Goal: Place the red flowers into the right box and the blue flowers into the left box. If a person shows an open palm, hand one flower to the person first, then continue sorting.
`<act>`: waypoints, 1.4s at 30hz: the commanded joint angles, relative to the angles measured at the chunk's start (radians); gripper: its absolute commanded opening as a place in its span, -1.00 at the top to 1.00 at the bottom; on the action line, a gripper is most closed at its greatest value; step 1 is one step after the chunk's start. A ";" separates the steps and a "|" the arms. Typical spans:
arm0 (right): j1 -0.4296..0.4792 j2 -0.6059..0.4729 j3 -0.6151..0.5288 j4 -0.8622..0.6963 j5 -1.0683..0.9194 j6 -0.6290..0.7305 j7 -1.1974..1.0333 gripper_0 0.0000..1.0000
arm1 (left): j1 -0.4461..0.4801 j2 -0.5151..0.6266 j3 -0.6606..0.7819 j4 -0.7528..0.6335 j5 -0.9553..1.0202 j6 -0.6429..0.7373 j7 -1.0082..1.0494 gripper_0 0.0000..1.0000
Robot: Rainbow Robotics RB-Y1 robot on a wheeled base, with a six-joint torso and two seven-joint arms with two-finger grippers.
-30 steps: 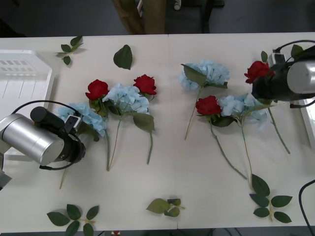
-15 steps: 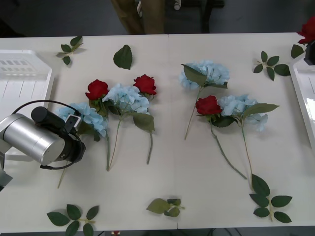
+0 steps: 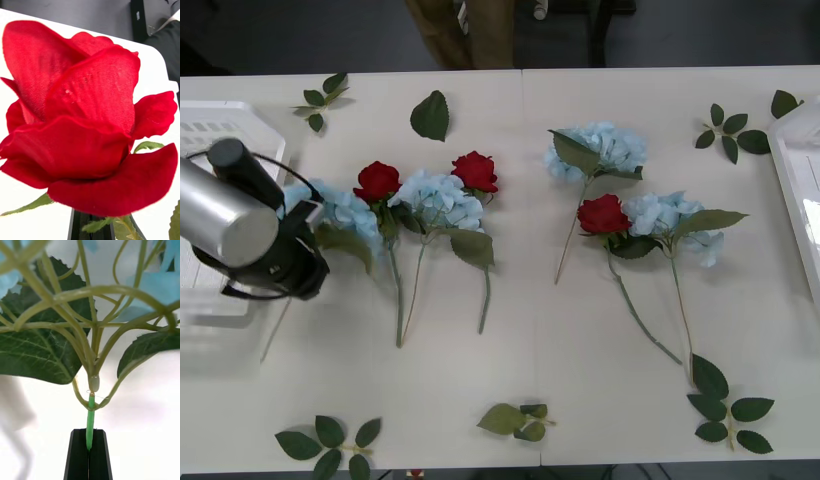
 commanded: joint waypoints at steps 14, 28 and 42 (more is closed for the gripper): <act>-0.004 0.033 0.020 0.097 0.063 -0.140 -0.025 0.53 | -0.435 0.339 0.079 0.482 0.365 0.066 -0.313 1.00; -0.004 0.008 0.006 0.034 -0.236 0.039 0.087 -0.05 | -0.282 0.319 0.078 0.610 0.182 -0.208 -0.466 1.00; 0.014 -0.371 0.405 0.011 -1.189 0.256 0.225 -0.06 | -0.110 0.227 0.101 0.607 -0.011 -0.465 -0.451 1.00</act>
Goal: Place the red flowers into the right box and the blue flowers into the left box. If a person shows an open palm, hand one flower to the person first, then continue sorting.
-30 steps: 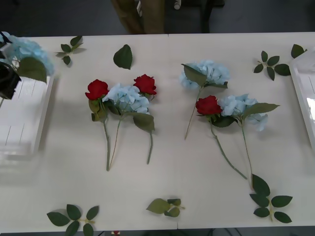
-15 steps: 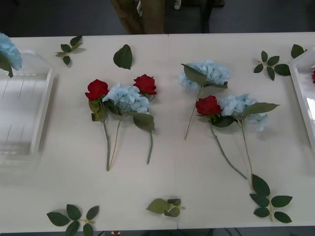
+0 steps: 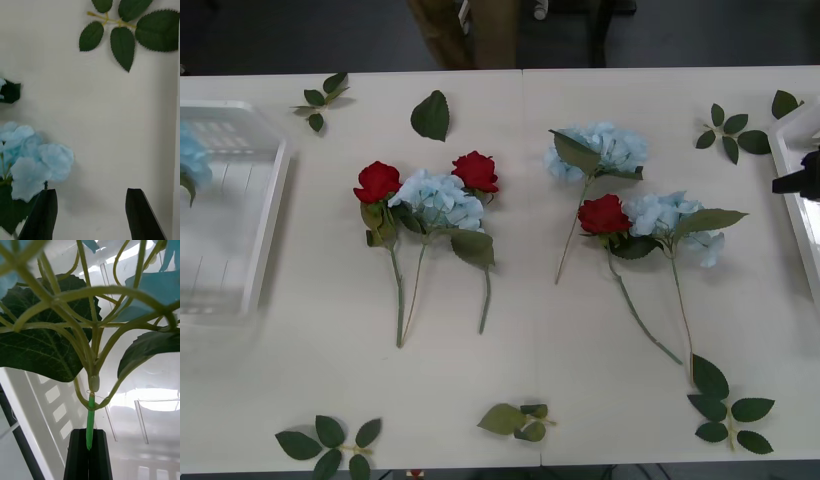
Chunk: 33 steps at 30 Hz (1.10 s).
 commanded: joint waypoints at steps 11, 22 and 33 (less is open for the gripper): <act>0.199 -0.151 0.254 -0.031 -0.430 -0.160 0.308 -0.24 | 0.043 -0.044 0.062 -0.011 -0.092 -0.043 0.090 -1.00; 0.228 0.004 0.254 -0.175 -0.383 -0.119 0.317 -0.35 | -0.014 -0.044 0.082 -0.027 -0.115 0.108 0.098 -1.00; 0.228 0.053 0.252 -0.404 -0.160 -0.224 0.104 -0.35 | -0.184 -0.044 0.125 -0.210 0.095 0.552 0.128 -1.00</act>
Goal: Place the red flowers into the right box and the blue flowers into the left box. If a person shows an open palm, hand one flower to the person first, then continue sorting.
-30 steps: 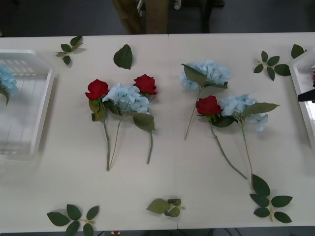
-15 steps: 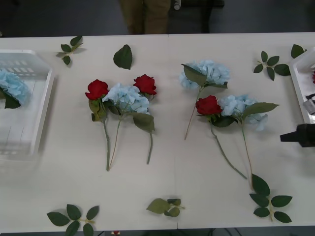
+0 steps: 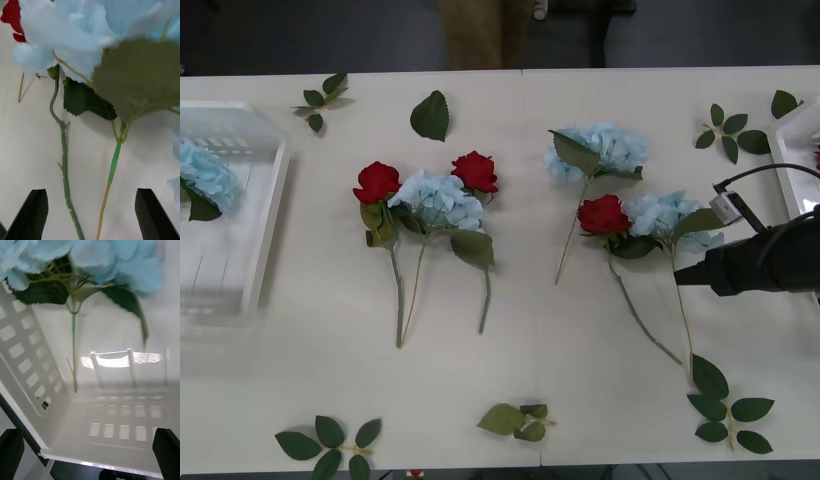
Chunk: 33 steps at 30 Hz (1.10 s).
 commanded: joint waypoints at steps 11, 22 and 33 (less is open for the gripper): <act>0.005 0.163 -0.020 -0.091 0.390 -0.109 -0.212 -0.35 | -0.039 -0.166 0.006 -0.371 0.197 0.120 0.485 -1.00; 0.007 0.220 -0.021 -0.091 0.544 -0.141 -0.270 1.00 | -0.037 -0.307 -0.231 -0.456 -0.088 0.085 0.869 -1.00; 0.008 0.215 -0.053 -0.091 0.554 -0.145 -0.264 1.00 | -0.034 -0.379 -0.329 -0.449 -0.188 0.054 0.984 -1.00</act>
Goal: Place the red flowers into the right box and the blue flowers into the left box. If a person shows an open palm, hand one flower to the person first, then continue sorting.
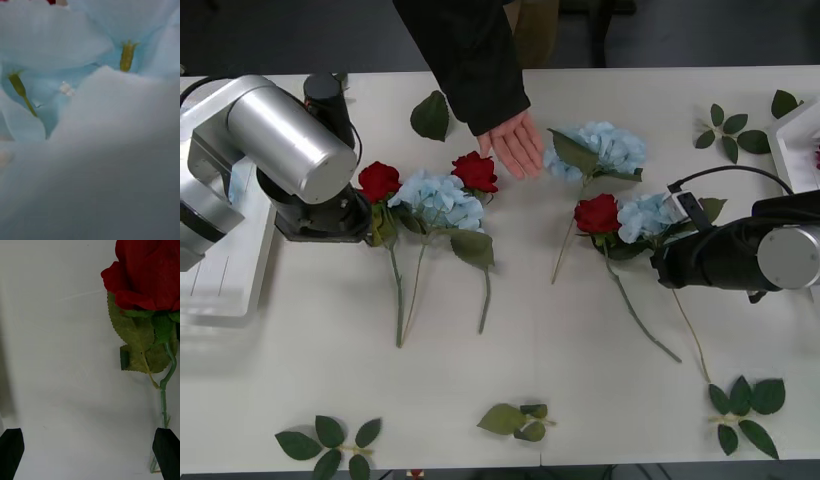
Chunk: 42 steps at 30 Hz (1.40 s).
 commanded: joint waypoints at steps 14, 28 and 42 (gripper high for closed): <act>0.120 0.010 -0.550 -0.282 -0.172 0.347 0.105 1.00 | -0.027 -0.027 -0.018 -0.011 -0.035 -0.017 -0.030 -1.00; 0.077 0.355 -0.429 -0.889 0.335 0.398 -0.398 1.00 | -0.025 -0.027 -0.018 -0.014 -0.035 -0.020 -0.032 -1.00; -0.212 0.468 0.130 -0.808 1.223 0.274 -0.849 1.00 | -0.025 -0.027 -0.018 -0.014 -0.032 -0.020 -0.032 -1.00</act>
